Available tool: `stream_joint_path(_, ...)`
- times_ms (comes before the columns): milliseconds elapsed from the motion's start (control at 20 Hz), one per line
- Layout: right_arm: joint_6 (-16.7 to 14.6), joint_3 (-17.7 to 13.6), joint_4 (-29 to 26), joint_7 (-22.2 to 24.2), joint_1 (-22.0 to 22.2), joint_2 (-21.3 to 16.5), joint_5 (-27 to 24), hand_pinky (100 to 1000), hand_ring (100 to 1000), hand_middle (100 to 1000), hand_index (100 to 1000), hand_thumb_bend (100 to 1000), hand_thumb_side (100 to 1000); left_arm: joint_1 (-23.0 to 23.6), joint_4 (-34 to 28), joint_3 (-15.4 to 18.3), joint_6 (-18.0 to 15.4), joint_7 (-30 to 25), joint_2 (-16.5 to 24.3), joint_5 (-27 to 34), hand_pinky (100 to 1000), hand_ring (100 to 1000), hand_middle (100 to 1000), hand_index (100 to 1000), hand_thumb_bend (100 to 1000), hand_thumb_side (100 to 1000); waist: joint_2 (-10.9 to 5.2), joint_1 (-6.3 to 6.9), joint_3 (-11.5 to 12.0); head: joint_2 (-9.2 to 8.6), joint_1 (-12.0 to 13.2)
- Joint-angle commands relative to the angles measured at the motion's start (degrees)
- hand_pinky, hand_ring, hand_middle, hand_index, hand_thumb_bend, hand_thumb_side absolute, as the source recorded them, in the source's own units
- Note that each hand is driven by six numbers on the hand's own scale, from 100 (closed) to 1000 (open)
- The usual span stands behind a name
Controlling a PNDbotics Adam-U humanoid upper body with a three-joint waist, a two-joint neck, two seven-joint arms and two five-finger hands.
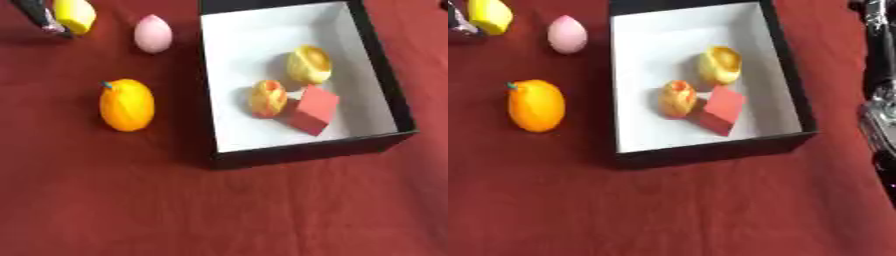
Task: Pick up objects on the table and place them in the box.
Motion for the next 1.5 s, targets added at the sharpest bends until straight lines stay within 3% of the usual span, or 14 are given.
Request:
stream_joint_path(50, -0.1, -0.2, -0.3, 0.4, -1.0, -0.8, 0.3, 962, 810, 868, 921, 100, 734, -1.4, -0.3, 1.2, -0.1, 1.5, 1.7, 0.7, 792, 849, 799, 818, 592, 100, -1.01, -0.08, -0.3, -0.11, 0.4)
stream_joint_path(150, 0.0, -0.2, -0.3, 0.5, -1.1, -0.8, 0.3, 962, 810, 868, 921, 100, 735, -1.6, -0.2, 1.1, 0.1, 1.5, 1.6, 1.0, 790, 846, 791, 813, 573, 100, -0.75, -0.04, -0.5, -0.11, 0.5)
stream_joint_path(250, 0.0, -0.1, -0.3, 0.6, -1.3, -0.7, 0.3, 962, 810, 868, 921, 100, 736, -1.8, 0.0, 1.0, 0.2, 1.4, 1.5, 1.0, 772, 819, 738, 768, 490, 100, -0.50, 0.02, -0.8, -0.11, 0.7)
stream_joint_path(350, -0.1, -0.1, -0.2, 0.6, -1.3, -0.6, 0.2, 962, 810, 869, 921, 100, 736, -1.8, 0.2, 1.0, 0.5, 1.0, 1.3, 1.1, 756, 796, 705, 714, 401, 112, -0.35, 0.03, -1.0, -0.11, 0.7)
stream_joint_path(400, -0.1, -0.2, -0.1, 0.5, -1.3, -0.7, 0.3, 962, 810, 869, 921, 100, 735, -1.9, 0.2, 1.0, 0.6, 0.7, 1.3, 1.3, 737, 773, 674, 662, 300, 141, -0.31, 0.05, -1.0, -0.11, 0.7)
stream_joint_path(500, -0.1, -0.3, -0.1, 0.4, -1.1, -0.8, 0.3, 962, 810, 869, 921, 100, 734, -1.9, -0.1, 1.0, 0.9, 0.2, 1.3, 1.9, 707, 748, 647, 613, 199, 167, -0.32, 0.10, -0.9, -0.11, 0.5)
stream_joint_path(750, -0.2, -0.6, 0.0, 0.1, -0.8, -1.2, 0.2, 962, 810, 869, 922, 100, 730, -2.6, -4.2, 0.2, 0.2, -0.6, 2.1, 5.3, 699, 738, 647, 615, 178, 112, -1.01, 0.18, -0.5, -0.11, 0.0)
stream_joint_path(1000, -0.4, -0.8, -0.4, 0.2, -1.3, -1.3, 0.1, 962, 811, 868, 922, 100, 718, -3.9, -10.6, -2.8, -2.2, -2.9, 1.8, 10.3, 689, 727, 644, 618, 209, 100, -2.28, 0.33, -0.1, -0.11, -0.9)
stream_joint_path(1250, -0.4, -0.8, -0.5, 0.4, -1.7, -1.2, -0.2, 961, 811, 869, 922, 100, 712, -3.5, -19.2, -8.8, -5.4, -6.9, 0.8, 18.8, 682, 717, 639, 619, 235, 100, -3.56, 0.24, -0.2, -0.11, -2.2)
stream_joint_path(1500, -0.5, -1.1, -0.3, 0.4, -1.8, -1.3, -0.5, 961, 812, 869, 922, 100, 705, -2.9, -28.3, -15.0, -6.0, -11.1, 0.4, 29.0, 668, 705, 636, 621, 241, 100, -5.01, 0.51, 0.1, -0.11, -2.6)
